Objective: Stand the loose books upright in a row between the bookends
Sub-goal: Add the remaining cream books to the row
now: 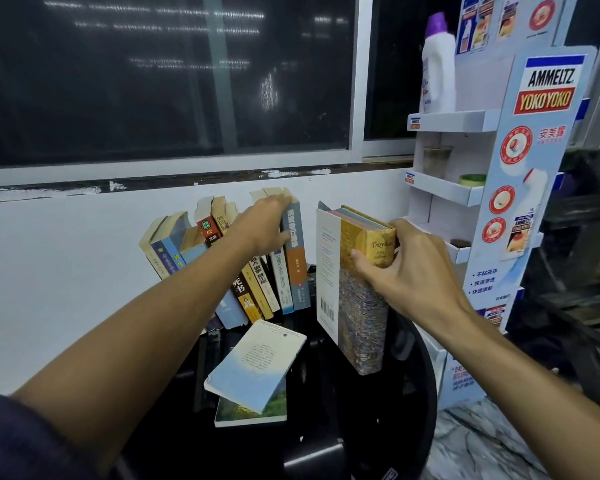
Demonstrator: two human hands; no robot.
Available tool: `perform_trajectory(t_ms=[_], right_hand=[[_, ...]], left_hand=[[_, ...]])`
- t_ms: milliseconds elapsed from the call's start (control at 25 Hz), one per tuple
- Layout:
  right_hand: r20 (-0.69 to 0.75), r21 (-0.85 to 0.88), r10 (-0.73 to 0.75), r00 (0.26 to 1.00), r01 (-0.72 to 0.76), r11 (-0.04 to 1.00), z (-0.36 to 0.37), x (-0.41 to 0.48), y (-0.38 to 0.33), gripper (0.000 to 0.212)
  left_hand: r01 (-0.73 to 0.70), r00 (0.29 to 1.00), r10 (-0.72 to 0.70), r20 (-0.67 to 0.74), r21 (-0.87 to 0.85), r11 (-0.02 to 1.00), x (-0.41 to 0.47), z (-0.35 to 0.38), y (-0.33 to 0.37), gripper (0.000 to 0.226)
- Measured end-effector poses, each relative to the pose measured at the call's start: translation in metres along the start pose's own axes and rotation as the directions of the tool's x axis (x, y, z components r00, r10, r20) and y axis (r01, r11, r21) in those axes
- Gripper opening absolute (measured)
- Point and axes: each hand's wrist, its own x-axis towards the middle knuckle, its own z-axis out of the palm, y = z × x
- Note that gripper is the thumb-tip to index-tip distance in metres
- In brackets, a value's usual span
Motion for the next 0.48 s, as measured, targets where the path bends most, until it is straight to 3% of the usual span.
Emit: perform_trajectory(t_ms=[240,480], right_hand=[[-0.008,-0.007,0.000,1.000,0.000,1.000,0.020,0.023,-0.005,0.036],[-0.012,-0.040,-0.018,1.000,0.017,0.999,0.038,0.051,-0.011,0.035]], left_hand=[[0.029,0.998,-0.030,-0.053,-0.029,0.999,0.001,0.005,-0.008,0.024],[0.026,0.995,-0.030,-0.096,-0.052,0.998,0.001,0.008,-0.011,0.023]])
